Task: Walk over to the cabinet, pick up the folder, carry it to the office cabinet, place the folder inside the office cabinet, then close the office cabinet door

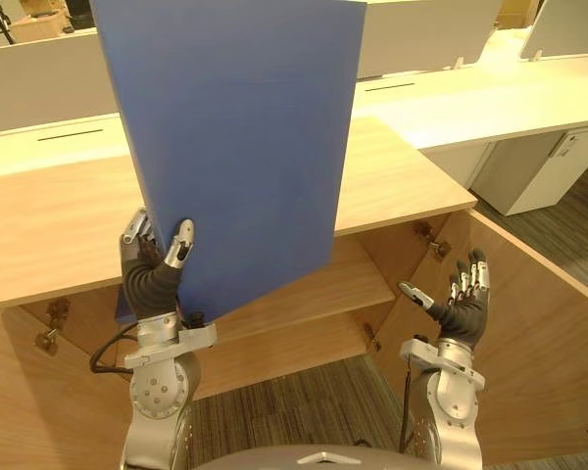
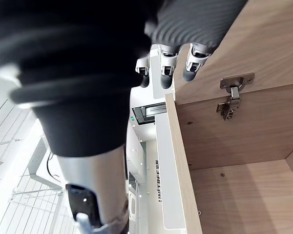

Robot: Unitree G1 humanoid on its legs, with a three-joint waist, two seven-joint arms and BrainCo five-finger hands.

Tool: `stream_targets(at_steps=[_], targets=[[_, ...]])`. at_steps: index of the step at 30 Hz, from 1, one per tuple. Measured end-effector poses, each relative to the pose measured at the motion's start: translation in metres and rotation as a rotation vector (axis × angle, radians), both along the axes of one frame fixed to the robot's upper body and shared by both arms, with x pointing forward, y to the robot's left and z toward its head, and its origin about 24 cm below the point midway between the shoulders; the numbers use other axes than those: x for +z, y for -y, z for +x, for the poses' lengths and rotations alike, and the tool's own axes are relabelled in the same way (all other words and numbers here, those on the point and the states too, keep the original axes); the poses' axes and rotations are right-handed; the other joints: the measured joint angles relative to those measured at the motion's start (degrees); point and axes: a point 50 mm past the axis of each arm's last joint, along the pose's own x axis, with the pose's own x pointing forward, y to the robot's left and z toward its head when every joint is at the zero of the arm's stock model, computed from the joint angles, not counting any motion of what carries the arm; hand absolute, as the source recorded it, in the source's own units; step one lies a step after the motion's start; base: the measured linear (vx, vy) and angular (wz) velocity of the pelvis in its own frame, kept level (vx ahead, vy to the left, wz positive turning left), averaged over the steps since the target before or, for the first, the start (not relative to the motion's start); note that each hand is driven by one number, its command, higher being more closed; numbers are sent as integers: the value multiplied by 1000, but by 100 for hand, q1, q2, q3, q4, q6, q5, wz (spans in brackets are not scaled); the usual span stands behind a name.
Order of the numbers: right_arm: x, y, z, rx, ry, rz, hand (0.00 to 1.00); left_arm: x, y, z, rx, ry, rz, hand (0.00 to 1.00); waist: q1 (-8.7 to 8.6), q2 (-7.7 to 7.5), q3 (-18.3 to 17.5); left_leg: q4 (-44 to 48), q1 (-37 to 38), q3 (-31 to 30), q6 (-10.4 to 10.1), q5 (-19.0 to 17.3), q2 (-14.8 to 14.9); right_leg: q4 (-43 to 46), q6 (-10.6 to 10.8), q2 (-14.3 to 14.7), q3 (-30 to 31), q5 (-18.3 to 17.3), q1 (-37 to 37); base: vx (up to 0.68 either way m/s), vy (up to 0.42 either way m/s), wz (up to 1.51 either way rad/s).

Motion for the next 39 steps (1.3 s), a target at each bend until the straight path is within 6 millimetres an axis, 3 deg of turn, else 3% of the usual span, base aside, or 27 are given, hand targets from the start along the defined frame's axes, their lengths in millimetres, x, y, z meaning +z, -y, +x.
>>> stream_targets(at_steps=[3, 7, 13, 25, 32, 39], targets=[[3, 0, -1, -11, 2, -32, 0, 0, 1, 0, 1, -2, -7, 100, -8, 16, -21, 2, -5, 61, -1, -2, 1, 3, 7, 7, 77, 19, -44, -10, -9, -11], [23, -2, -2, -8, 86, -77, 0, 0, 1, 0, -1, -2, -2, 100, -4, -21, -43, 3, -5, 71, -10, -8, 0, 3, 10, 8, 92, 24, -56, -5, -3, -1], [44, -14, 14, 54, 198, -132, 0, 0, -2, 0, 0, 2, 33, 100, 30, -122, -101, 33, -27, 58, -9, -8, -18, -59, 21, 3, 124, 89, -63, -4, -4, -1], [81, -19, 32, 204, 395, -197, 0, 1, -13, 8, 16, 10, 108, 100, 146, -143, -90, 33, -131, -122, 82, 56, -39, -146, 31, -15, 11, 106, -39, -2, -10, 6], [87, -20, 37, 360, 456, -134, 0, 4, -9, 13, -39, 29, 154, 100, 169, -165, -79, 33, -199, -240, 111, 80, -50, -155, 31, -27, -116, 119, -18, 4, -12, 9], [74, -28, 55, 540, 413, -68, 0, 7, 0, 20, -144, 53, 200, 100, 197, -167, -78, -3, -197, -304, 110, 113, -48, -175, 24, -37, -210, 107, 16, -29, -14, 5]])
